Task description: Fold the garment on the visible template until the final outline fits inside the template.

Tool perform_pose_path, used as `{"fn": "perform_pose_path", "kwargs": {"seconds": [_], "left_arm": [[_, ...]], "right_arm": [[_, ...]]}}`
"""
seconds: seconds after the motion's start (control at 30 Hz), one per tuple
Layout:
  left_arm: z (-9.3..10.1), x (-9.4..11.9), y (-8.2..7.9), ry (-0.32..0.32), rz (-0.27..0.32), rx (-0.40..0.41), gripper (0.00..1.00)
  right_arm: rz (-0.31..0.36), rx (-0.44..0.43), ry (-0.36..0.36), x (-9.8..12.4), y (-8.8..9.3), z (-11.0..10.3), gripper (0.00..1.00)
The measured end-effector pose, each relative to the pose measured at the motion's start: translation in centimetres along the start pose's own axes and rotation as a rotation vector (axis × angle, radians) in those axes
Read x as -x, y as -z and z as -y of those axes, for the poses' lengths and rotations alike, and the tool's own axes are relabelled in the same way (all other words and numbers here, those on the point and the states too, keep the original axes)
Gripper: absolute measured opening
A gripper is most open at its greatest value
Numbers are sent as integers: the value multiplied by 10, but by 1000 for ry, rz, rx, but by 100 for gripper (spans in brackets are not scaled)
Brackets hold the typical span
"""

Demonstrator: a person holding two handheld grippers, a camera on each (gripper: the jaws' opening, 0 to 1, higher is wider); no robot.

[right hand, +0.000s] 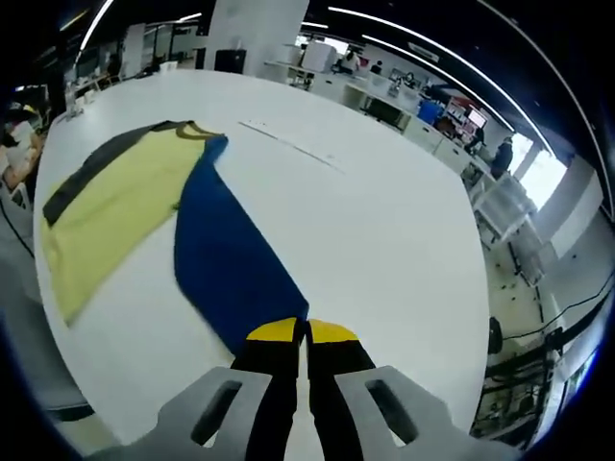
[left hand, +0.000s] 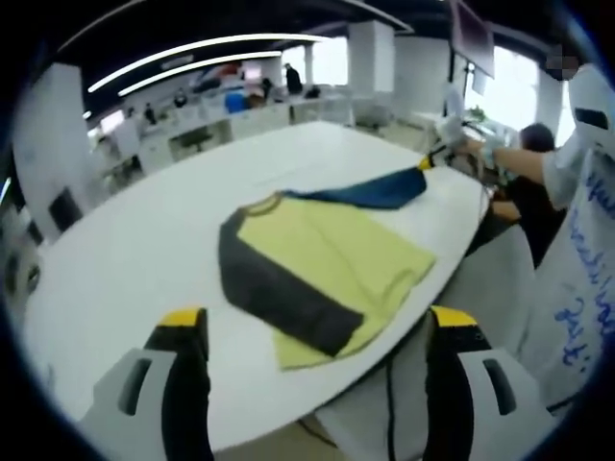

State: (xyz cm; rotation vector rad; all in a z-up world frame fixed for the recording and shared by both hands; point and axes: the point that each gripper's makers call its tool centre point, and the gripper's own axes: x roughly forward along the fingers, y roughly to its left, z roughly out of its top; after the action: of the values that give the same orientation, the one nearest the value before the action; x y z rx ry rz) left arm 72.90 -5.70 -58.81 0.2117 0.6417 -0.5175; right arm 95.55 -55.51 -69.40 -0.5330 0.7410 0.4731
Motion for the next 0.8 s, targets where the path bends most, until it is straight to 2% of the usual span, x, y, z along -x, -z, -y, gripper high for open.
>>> {"fn": "perform_pose_path", "kwargs": {"seconds": [0.17, 0.37, 0.53, 0.8], "left_arm": [[3, -1, -1, -15, -11, 4, 89], [4, 2, -1, -36, -24, 7, 89], [3, 3, -1, -50, -36, 12, 88], [3, 0, -4, -50, -47, 6, 88]], "right_arm": [[-10, -4, 14, -15, 5, 26, 3], [-32, -22, 45, -29, 21, 52, 3], [-44, -43, 78, -29, 27, 65, 3], [-52, -62, 102, -40, 30, 81, 3]]}}
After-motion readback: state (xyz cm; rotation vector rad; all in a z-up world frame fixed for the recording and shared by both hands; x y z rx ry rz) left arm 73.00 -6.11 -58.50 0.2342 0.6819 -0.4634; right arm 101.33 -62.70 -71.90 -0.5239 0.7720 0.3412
